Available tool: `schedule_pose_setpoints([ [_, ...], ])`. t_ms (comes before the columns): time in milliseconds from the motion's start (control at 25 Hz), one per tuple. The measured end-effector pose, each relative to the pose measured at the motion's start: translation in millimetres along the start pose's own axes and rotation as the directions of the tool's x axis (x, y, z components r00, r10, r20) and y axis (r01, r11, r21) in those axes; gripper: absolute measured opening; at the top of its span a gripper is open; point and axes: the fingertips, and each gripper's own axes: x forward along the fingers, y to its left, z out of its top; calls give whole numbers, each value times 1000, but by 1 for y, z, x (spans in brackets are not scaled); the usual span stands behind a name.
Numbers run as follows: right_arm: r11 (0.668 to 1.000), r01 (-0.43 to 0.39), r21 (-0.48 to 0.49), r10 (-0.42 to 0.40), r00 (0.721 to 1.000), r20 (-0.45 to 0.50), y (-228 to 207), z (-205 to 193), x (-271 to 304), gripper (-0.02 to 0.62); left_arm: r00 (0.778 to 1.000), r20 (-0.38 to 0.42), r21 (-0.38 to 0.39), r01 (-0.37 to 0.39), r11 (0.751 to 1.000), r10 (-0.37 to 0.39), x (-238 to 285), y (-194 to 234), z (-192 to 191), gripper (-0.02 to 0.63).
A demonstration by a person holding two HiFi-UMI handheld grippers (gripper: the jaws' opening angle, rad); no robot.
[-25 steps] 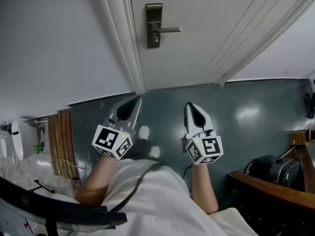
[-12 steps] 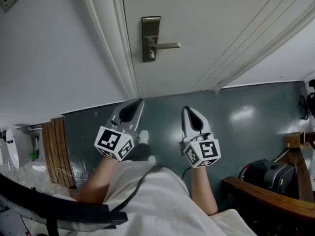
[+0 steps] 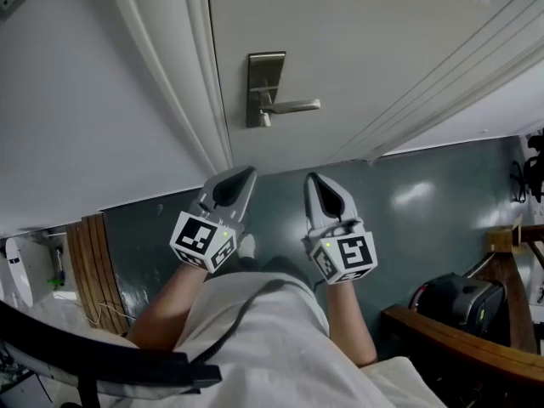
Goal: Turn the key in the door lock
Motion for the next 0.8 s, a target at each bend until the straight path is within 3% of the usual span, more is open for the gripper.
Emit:
schedule_pose_setpoints([
  [320, 1000, -24, 4, 24, 1000, -16, -2, 0, 36, 8, 999, -27, 55, -17, 998, 19, 17, 25, -3, 6],
  [600, 997, -82, -5, 82, 997, -13, -20, 3, 57, 8, 996, -26, 15, -88, 996, 88, 38, 40, -9, 6],
  [680, 994, -109, -7, 109, 994, -16, -27, 5, 62, 8, 991, -37, 49, -127, 991, 129, 44, 42, -12, 6],
  [800, 988, -157, -8, 156, 987, -23, -37, 7, 71, 8, 978, -74, 165, -181, 970, 195, 55, 46, -22, 8],
])
